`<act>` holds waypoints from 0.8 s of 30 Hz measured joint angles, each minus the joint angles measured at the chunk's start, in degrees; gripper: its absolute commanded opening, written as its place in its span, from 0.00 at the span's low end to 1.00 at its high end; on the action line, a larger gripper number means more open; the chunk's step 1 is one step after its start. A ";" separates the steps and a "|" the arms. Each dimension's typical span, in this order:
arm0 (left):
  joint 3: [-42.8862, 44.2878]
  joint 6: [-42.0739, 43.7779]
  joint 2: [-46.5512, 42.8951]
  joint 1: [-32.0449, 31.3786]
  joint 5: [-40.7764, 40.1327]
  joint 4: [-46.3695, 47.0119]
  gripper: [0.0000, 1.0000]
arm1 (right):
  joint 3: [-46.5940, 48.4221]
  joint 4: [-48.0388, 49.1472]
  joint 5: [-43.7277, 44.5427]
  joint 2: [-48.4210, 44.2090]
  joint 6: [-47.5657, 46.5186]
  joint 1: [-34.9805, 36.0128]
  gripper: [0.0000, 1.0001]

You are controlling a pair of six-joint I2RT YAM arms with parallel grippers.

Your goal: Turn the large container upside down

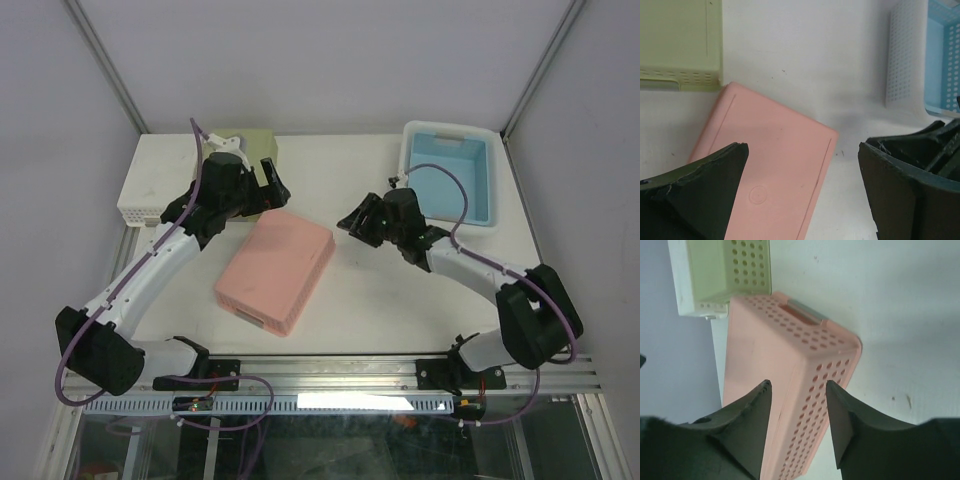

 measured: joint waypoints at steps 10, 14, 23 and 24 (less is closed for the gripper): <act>-0.02 -0.04 -1.97 0.00 -0.50 -1.05 0.99 | 21.57 0.59 -3.72 26.49 -0.70 -0.02 0.39; -0.11 -0.07 -3.08 0.00 -0.90 -1.07 0.99 | 28.46 -0.44 -6.78 33.11 -1.99 3.10 0.37; -0.44 -0.13 -3.17 0.00 -0.87 -1.16 0.99 | 39.43 -3.39 -15.93 38.66 -6.29 9.01 0.40; -0.44 -0.13 -3.17 0.00 -0.87 -1.16 0.99 | 39.60 -3.89 -16.17 38.47 -6.97 9.07 0.43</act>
